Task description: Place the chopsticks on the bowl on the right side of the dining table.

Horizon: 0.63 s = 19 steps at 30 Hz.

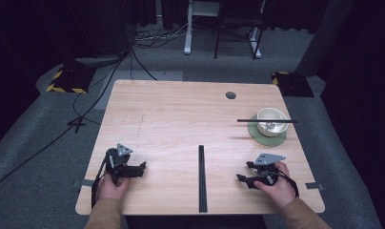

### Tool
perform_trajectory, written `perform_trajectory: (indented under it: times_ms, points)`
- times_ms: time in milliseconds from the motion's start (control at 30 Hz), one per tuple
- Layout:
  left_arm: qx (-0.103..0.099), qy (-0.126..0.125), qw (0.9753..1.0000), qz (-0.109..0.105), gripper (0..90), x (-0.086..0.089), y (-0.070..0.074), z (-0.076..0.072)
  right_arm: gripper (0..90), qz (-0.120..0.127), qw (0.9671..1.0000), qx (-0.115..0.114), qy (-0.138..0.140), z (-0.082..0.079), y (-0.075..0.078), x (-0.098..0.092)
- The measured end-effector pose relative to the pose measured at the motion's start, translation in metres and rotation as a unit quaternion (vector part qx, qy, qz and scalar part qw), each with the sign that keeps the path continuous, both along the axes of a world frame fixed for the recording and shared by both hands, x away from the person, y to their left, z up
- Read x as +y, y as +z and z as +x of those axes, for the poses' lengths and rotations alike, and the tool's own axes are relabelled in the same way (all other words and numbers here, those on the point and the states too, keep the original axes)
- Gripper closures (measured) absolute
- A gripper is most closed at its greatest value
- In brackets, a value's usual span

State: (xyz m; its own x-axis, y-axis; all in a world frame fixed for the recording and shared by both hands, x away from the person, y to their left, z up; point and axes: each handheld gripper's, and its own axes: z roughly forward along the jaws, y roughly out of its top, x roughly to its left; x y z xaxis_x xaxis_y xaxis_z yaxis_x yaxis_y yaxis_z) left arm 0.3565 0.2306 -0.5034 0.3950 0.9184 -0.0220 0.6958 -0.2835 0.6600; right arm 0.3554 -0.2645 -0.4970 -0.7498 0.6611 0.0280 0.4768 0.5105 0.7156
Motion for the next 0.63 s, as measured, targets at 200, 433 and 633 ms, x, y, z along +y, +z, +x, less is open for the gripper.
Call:
perform_trajectory:
  times_ms: [200, 433, 633]
  points:
    - [0.000, 0.000, 1.0000, 0.000, 4.0, 0.0000, 0.0000, 0.0000, 25.8, 0.009, 0.9997, -0.023, 0.003, -0.0037, -0.0053, 0.0010]
    - [0.000, 0.000, 1.0000, 0.000, 4.0, 0.0000, 0.0000, 0.0000, 14.0, -0.001, 0.9997, -0.024, 0.001, -0.0039, -0.0071, 0.0040]
    - [0.000, 0.000, 1.0000, 0.000, 4.0, 0.0000, 0.0000, 0.0000, 12.1, -0.005, 0.9997, -0.023, 0.004, -0.0035, -0.0071, 0.0051]
